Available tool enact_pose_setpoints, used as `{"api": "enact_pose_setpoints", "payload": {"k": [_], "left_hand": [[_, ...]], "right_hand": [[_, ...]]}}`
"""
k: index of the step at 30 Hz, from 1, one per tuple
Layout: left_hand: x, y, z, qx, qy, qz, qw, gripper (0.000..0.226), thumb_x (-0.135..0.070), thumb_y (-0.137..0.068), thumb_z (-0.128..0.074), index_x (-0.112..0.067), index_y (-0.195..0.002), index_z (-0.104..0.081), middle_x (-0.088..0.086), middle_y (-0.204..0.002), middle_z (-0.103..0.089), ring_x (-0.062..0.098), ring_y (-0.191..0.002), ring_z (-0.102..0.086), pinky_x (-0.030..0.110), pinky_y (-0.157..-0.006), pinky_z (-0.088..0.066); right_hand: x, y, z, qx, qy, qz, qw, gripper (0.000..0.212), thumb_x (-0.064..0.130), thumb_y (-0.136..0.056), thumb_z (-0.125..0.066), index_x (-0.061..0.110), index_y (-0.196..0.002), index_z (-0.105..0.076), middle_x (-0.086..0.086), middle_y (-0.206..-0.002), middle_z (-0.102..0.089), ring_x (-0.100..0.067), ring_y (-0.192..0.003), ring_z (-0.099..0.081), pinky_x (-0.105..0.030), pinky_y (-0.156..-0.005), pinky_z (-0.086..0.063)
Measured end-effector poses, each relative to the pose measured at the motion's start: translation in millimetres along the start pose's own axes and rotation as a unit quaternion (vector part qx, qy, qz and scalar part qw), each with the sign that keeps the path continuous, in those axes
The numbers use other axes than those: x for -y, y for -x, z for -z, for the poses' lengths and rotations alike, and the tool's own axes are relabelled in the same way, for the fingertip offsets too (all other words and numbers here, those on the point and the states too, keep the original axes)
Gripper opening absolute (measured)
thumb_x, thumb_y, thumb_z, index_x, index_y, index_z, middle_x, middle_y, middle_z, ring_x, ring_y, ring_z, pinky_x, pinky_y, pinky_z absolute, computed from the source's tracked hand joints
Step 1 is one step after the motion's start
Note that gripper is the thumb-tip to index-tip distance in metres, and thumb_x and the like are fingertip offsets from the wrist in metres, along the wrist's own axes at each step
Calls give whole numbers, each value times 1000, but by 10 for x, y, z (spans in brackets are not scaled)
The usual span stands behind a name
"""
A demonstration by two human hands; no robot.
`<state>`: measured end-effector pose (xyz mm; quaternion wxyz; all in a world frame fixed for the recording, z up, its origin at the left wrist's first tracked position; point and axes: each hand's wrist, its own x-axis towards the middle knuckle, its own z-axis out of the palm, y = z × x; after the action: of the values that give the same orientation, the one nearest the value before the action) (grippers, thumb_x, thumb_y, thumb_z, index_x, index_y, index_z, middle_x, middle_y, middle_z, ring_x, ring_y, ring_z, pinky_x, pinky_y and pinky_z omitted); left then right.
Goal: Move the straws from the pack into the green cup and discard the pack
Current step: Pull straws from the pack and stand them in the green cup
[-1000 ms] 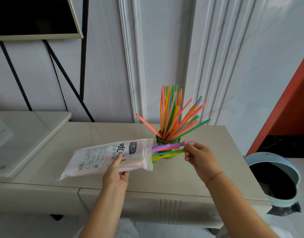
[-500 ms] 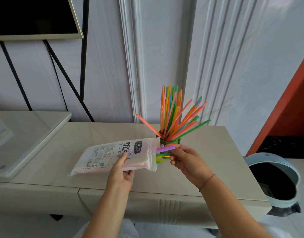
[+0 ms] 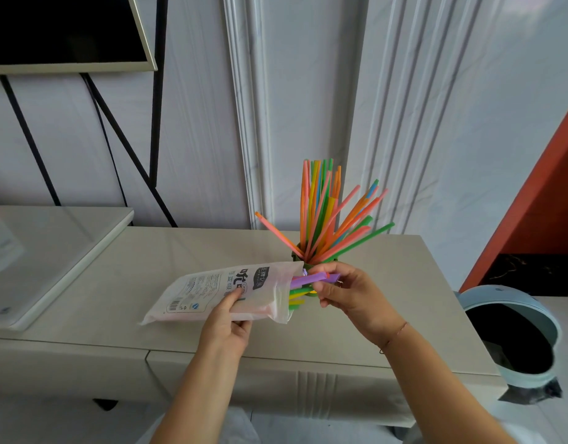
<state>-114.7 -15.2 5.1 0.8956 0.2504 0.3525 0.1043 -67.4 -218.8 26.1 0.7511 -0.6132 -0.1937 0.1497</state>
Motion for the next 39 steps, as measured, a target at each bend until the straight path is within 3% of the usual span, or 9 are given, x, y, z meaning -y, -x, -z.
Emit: {"api": "enact_pose_setpoints", "payload": {"k": [9,14,19,22,26,29,31,35,39], "left_hand": [[-41,23,-22,-3,47,-30,998,37,-9,-81,-72,-14,-114,-57,5,-92,-71,16,-80,-69,23,-43,-54],[-151,-24,42,-25,47,-43,998,32,-6,-80,-72,-13,-108,-59,6,-97,-71,17,-81,-69,23,-42,-54],[-105,-34,35,-29,36,-36,998,33,0,-80,-71,-11,-110,-61,7,-103,-70,18,-84,-69,26,-45,-56],[-31,-35,34,-25,31,-37,999,43,3,-80,-69,-8,-120,-59,7,-101,-70,17,-81,-69,24,-42,-54],[-10,-46,29,-32,34,-44,998,46,4,-81,-68,-6,-124,-58,10,-112,-68,16,-82,-68,24,-43,-54],[-30,-69,39,-41,32,-43,998,26,4,-80,-68,-7,-103,-63,10,-117,-68,16,-84,-68,29,-52,-59],[-44,-71,37,-42,34,-39,998,20,4,-81,-68,-8,-95,-62,9,-117,-67,15,-83,-67,27,-51,-59],[-25,-71,22,-51,38,-36,997,28,2,-79,-70,-8,-104,-62,9,-115,-67,16,-83,-67,27,-48,-58],[58,-52,-19,-45,25,-30,998,46,2,-79,-70,-5,-123,-59,10,-117,-67,17,-86,-67,30,-54,-57]], "right_hand": [[-15,-25,55,-93,-19,-20,995,10,0,-80,-66,-4,-89,-67,-9,-56,-61,-18,-51,-56,-24,-55,-54],[73,-13,275,-122,-64,-38,990,8,0,-85,-60,0,-84,-68,-7,-52,-57,-14,-46,-52,-20,-49,-49],[18,-45,246,-184,-192,-44,963,19,2,-92,-49,2,-82,-65,-4,-59,-57,-8,-45,-51,-18,-45,-46],[-31,-47,136,-188,-232,-59,953,20,6,-93,-51,4,-80,-66,-4,-65,-57,-9,-46,-52,-19,-44,-47],[-45,-55,19,-170,-285,-82,940,36,38,-90,-55,6,-82,-68,-5,-66,-60,-13,-48,-53,-23,-47,-50],[-60,-44,8,-125,-311,-82,939,69,71,-73,-48,7,-85,-73,-5,-71,-65,-16,-56,-54,-26,-54,-52],[-73,-26,7,-100,-308,-71,944,74,75,-67,-47,10,-87,-76,-5,-75,-66,-15,-61,-56,-26,-59,-52],[-113,-10,-44,-77,-173,-30,981,33,42,-76,-64,15,-93,-74,-1,-84,-69,-12,-68,-55,-23,-64,-49],[-153,-7,-159,-87,-92,-2,992,36,21,-75,-70,2,-105,-67,-9,-90,-66,-14,-64,-50,-25,-62,-46]]}}
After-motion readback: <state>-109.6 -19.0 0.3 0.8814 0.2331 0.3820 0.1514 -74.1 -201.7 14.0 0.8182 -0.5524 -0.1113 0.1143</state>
